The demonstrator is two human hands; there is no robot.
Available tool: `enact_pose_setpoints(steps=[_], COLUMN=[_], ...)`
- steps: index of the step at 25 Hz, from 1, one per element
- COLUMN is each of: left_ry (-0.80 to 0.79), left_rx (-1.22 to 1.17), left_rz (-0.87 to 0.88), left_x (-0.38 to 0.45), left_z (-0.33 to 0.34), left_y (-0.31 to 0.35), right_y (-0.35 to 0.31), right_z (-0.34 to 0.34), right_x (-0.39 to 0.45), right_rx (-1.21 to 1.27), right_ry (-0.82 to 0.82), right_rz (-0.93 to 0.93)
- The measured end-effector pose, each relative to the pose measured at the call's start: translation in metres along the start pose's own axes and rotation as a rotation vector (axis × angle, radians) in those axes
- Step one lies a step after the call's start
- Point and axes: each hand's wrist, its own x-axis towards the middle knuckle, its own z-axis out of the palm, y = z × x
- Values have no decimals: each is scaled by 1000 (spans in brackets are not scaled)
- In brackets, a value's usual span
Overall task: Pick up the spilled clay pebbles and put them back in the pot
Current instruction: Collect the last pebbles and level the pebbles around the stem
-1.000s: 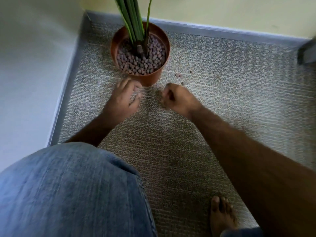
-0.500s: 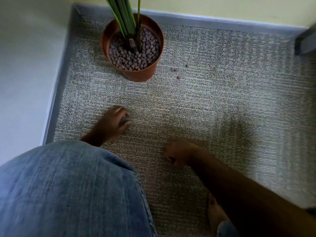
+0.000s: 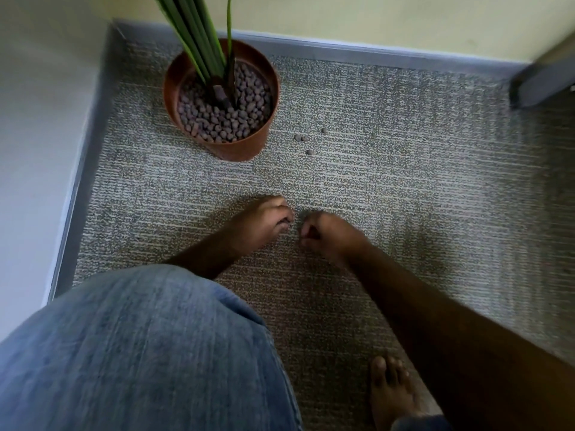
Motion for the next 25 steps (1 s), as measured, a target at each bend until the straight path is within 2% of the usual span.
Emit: enact_pose_setpoints(steps=[5, 8, 10, 14, 16, 17, 19, 21, 22, 23, 25], left_ry=[-11, 146, 267, 473, 595, 660, 749, 721, 669, 606, 489], left_rx=[-9, 12, 25, 46, 50, 40, 35, 129, 186, 238, 357], left_rz=[-7, -6, -42, -142, -234, -283, -372, -447, -455, -432, -340], left_x=[6, 4, 0, -8, -13, -14, -14, -15, -15, -16, -17], left_z=[-12, -37, -59, -105, -125, -133, -146, -154, -155, -154, -147], left_y=[7, 9, 9, 2, -5, -9, -19, -30, -34, -34, -31], right_y=[-6, -19, -22, -15, -12, -13, -20, -37, -49, -62, -91], right_z=[-42, -70, -81, -83, -83, -83, -88, -99, -106, -112, -117], right_x=[43, 81, 102, 118, 115, 111, 103, 96, 93, 92, 89], right_rx=[217, 347, 290, 41, 7, 42, 305, 606, 652, 630, 509], right_ry=[320, 474, 489, 342, 353, 376, 475, 634, 712, 764, 753], right_rz=[145, 162, 167, 251, 205, 171, 139, 81, 29, -34, -201])
